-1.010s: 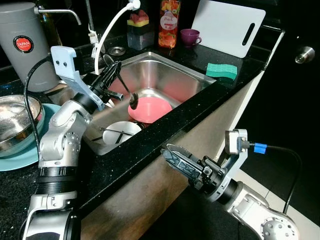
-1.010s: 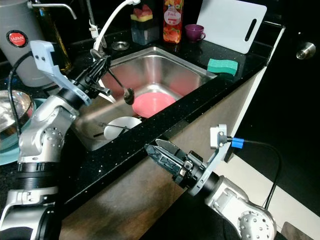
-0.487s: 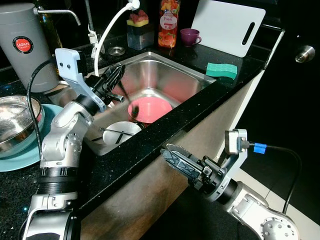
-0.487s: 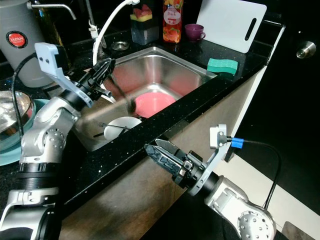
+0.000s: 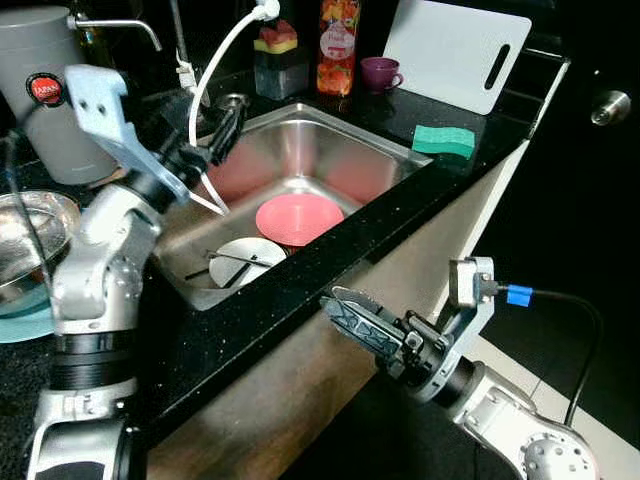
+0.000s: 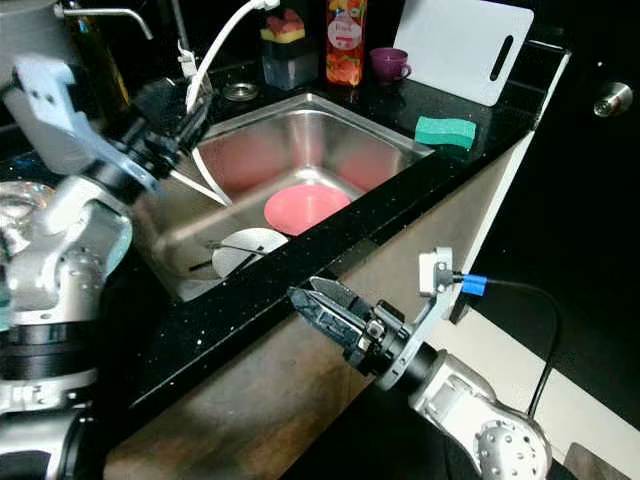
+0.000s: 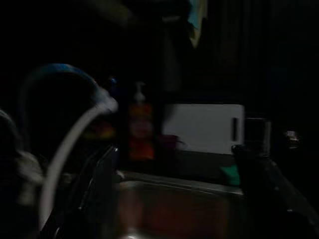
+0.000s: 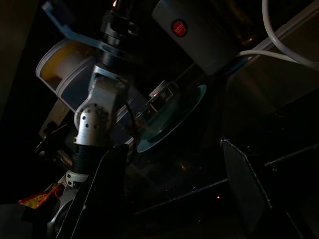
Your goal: Kitchen organization
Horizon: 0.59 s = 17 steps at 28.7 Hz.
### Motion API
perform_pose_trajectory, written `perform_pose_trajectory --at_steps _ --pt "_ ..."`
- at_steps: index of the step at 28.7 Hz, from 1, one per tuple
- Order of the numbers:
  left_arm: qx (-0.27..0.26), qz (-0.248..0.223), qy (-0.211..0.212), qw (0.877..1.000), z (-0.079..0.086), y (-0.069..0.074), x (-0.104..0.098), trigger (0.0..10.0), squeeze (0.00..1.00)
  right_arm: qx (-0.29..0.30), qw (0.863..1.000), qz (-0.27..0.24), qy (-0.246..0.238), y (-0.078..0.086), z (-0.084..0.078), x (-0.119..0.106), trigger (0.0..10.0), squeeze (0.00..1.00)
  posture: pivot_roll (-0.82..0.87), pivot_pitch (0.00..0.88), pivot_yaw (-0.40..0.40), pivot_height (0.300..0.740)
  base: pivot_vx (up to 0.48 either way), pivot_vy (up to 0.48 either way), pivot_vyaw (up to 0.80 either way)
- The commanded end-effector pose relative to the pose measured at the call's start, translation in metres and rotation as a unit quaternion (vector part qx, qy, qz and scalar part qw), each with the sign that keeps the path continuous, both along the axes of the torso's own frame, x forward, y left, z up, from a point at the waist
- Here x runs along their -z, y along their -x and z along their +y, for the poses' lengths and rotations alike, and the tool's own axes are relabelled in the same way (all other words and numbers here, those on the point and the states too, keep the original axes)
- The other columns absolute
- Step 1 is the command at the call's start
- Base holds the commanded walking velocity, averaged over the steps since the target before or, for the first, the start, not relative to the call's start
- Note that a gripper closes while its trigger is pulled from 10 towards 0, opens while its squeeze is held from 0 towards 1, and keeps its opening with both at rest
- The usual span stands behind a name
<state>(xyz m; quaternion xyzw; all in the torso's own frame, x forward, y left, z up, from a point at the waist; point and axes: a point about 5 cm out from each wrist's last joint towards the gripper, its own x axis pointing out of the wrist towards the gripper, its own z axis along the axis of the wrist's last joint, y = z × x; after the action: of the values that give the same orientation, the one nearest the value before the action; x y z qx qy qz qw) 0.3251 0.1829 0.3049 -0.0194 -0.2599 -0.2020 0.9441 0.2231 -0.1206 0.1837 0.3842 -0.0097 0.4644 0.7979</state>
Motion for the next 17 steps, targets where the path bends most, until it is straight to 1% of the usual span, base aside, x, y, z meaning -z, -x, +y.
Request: perform_pose_trajectory --at_steps 1,4,5,6,7,8,9,10,11,12,15,17 --pt "-0.05 -0.02 -0.044 0.998 0.006 0.004 -0.01 10.0 0.0 -0.004 1.0 -0.006 0.007 0.001 0.003 -0.002 10.0 0.0 0.04 0.0 0.036 0.74 0.0 0.0 0.0" --pt "-0.091 -0.042 -0.092 0.991 0.01 0.01 -0.018 10.0 0.0 -0.003 1.0 -0.007 0.009 0.001 0.003 -0.002 10.0 0.0 0.04 0.0 0.036 0.74 0.0 0.0 0.0" --pt "-0.1 -0.047 -0.101 0.989 0.01 0.012 -0.02 10.0 0.0 -0.003 1.0 -0.007 0.01 0.001 0.003 -0.002 10.0 0.0 0.04 0.0 0.036 0.74 0.0 0.0 0.0" --pt "-0.1 -0.047 -0.101 0.989 0.01 0.012 -0.02 10.0 0.0 -0.003 1.0 -0.007 0.01 0.001 0.003 -0.002 10.0 0.0 0.04 0.0 0.036 0.74 0.0 0.0 0.0" --pt "-0.107 -0.052 -0.108 0.987 0.011 0.014 -0.022 10.0 0.0 -0.003 1.0 -0.007 0.009 0.001 0.002 -0.001 10.0 0.0 0.06 0.0 0.027 0.74 0.0 0.0 0.76" --pt "-0.121 -0.061 -0.126 0.983 0.012 0.017 -0.026 10.0 0.0 -0.005 1.0 -0.006 0.004 0.001 0.002 -0.001 10.0 0.0 0.07 0.0 0.02 0.74 0.0 0.0 0.78" --pt "-0.121 -0.061 -0.126 0.983 0.012 0.017 -0.026 10.0 0.0 -0.005 1.0 -0.006 0.004 0.001 0.002 -0.001 10.0 0.0 0.07 0.0 0.02 0.74 0.0 0.0 0.78" --pt "-0.157 -0.077 -0.154 0.973 0.016 0.02 -0.031 10.0 0.0 -0.009 1.0 -0.004 -0.006 0.001 0.002 -0.002 10.0 0.0 0.08 0.0 0.011 0.74 0.0 0.0 0.78" --pt "-0.208 -0.099 -0.186 0.955 0.024 0.026 -0.04 10.0 0.0 -0.02 1.0 -0.006 -0.017 0.002 0.002 -0.002 10.0 0.0 0.09 0.0 0.005 0.74 0.0 0.0 0.78" --pt "-0.208 -0.099 -0.186 0.955 0.024 0.026 -0.04 10.0 0.0 -0.02 1.0 -0.006 -0.017 0.002 0.002 -0.002 10.0 0.0 0.09 0.0 0.005 0.74 0.0 0.0 0.78" --pt "-0.239 -0.106 -0.186 0.947 0.032 0.03 -0.045 10.0 0.0 -0.03 0.999 -0.011 -0.021 0.003 0.003 -0.004 10.0 0.0 0.09 0.0 0.004 0.74 0.0 0.0 0.78" --pt "-0.264 -0.108 -0.192 0.939 0.038 0.034 -0.046 10.0 0.0 -0.036 0.999 -0.015 -0.028 0.005 0.005 -0.005 10.0 0.0 0.11 0.0 0.007 0.74 0.0 0.0 0.77"
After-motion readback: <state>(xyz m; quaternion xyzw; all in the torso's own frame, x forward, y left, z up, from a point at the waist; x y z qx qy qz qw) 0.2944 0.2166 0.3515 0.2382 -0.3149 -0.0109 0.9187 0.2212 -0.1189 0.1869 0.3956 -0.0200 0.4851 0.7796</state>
